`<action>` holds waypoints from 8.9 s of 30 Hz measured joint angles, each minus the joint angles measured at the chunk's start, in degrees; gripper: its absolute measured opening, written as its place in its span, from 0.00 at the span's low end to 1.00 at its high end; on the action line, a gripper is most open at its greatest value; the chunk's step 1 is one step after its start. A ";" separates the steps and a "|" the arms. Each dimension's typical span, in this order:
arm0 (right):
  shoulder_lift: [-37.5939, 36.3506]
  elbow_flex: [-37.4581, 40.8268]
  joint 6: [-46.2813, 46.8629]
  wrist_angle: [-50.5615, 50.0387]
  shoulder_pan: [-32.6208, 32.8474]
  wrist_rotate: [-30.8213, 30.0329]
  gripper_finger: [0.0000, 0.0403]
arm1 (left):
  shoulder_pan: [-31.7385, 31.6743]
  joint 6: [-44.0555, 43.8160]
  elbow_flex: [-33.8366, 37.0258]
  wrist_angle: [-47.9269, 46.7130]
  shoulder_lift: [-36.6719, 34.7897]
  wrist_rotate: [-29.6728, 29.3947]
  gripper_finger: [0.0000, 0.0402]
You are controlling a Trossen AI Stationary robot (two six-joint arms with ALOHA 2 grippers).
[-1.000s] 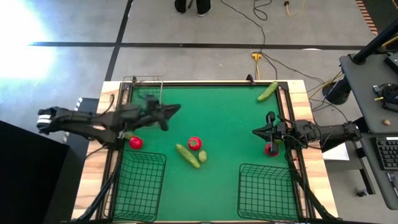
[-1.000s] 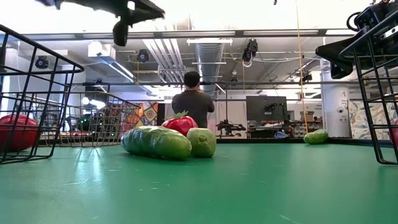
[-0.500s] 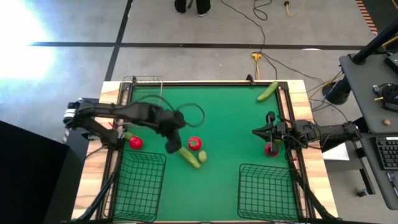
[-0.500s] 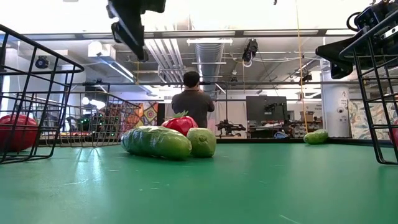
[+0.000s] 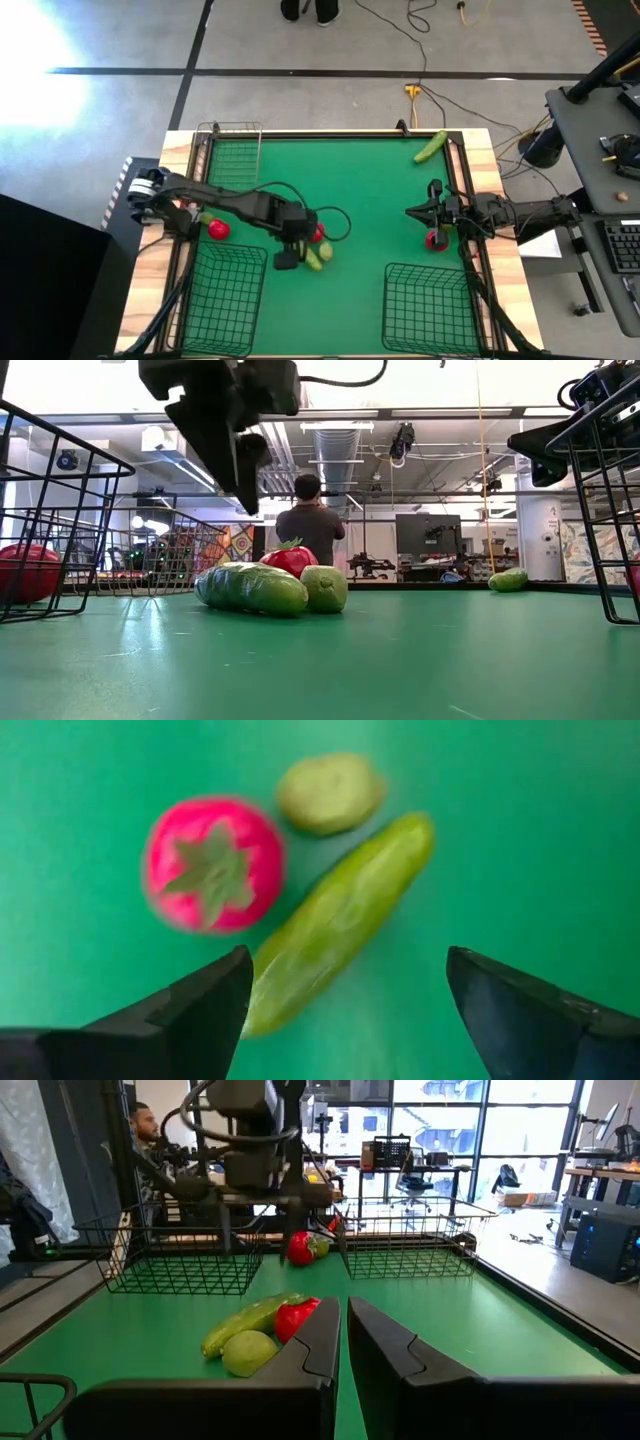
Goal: Sort produce into baskets
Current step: Put the bottom cucumber into the bottom left wire basket, then put the cucumber into the bottom left wire basket
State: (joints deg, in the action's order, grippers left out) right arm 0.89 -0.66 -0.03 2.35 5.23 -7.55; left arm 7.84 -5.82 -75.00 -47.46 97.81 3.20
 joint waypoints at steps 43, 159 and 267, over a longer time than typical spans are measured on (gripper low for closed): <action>0.00 0.00 0.00 -0.02 -0.01 0.00 0.04 | 1.05 -12.07 -4.40 -5.18 4.24 -2.67 0.38; 82.67 -49.75 88.97 -43.81 -47.82 -19.39 0.81 | 4.75 -30.82 25.37 3.41 -59.04 -38.13 0.81; 108.74 -77.25 1.41 -31.61 -13.43 -6.97 0.62 | -1.06 -3.49 16.65 22.18 -32.88 -15.08 0.82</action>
State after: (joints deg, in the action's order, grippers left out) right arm 109.63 -77.91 1.37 -29.26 -8.20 -14.52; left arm 6.77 -9.31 -58.35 -25.28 64.93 -11.87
